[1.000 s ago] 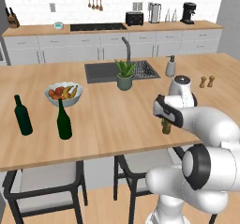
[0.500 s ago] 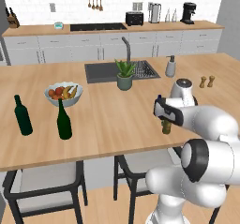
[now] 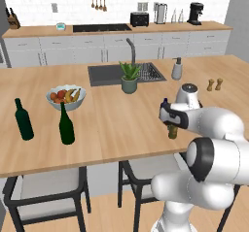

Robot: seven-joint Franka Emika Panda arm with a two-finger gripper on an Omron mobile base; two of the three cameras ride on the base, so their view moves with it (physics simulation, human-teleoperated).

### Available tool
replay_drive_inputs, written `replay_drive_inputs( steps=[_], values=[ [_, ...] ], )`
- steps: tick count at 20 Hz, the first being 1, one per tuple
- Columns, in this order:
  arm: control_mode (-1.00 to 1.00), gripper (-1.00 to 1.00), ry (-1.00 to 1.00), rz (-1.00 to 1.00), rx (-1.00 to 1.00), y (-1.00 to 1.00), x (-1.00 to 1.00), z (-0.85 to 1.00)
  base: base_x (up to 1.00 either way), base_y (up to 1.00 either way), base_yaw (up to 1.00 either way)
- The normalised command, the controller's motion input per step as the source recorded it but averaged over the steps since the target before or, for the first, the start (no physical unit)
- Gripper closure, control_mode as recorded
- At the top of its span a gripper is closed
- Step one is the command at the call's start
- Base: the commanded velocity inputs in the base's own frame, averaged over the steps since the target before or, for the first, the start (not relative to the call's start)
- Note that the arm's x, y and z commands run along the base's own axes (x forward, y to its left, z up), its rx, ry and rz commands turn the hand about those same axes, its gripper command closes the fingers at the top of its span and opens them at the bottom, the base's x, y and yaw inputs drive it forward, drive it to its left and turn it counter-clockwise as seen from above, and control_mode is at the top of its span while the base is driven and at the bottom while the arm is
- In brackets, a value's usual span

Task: Move the plastic bottles in the middle to the plastics group, and the glass bottles in the middle to the glass group.

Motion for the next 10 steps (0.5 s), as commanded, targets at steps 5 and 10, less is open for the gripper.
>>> replay_drive_inputs(
  steps=[5,10],
  values=[
    [-1.0,-1.0,0.0,0.0,0.0,0.0,0.04,-0.11,0.0,0.0,0.0],
    [-1.0,-1.0,0.0,0.0,0.0,0.0,0.14,-0.03,0.0,0.0,0.0]
  ],
)
